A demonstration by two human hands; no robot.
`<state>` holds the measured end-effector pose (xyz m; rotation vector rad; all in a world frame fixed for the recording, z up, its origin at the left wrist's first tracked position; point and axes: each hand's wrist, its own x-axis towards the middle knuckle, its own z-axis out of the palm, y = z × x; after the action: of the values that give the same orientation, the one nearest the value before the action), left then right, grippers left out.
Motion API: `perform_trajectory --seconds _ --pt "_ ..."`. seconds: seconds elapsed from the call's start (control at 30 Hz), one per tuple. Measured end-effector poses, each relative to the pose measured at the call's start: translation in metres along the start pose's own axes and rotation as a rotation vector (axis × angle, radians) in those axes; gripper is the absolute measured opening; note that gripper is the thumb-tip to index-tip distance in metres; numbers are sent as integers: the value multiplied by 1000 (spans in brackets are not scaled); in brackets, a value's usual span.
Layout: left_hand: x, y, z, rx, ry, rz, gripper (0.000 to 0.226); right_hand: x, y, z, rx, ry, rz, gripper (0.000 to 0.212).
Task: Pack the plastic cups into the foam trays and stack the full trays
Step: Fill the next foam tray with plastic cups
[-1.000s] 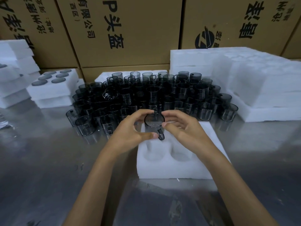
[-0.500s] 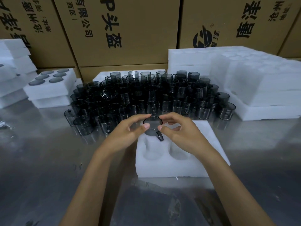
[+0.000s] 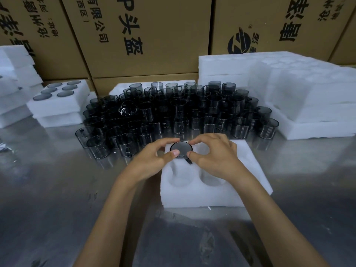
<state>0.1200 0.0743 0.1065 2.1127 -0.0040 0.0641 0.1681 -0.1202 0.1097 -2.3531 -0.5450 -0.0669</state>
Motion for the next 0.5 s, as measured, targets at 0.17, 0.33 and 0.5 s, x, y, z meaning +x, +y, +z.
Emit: perform_trajectory --seconds 0.17,0.33,0.5 --pt "0 -1 7 -75 46 -15 31 3 -1 -5 9 -79 38 19" --pt "6 0 15 -95 203 7 31 42 3 -41 115 -81 165 20" --pt "4 0 15 -115 221 -7 33 72 20 -44 -175 -115 327 47"
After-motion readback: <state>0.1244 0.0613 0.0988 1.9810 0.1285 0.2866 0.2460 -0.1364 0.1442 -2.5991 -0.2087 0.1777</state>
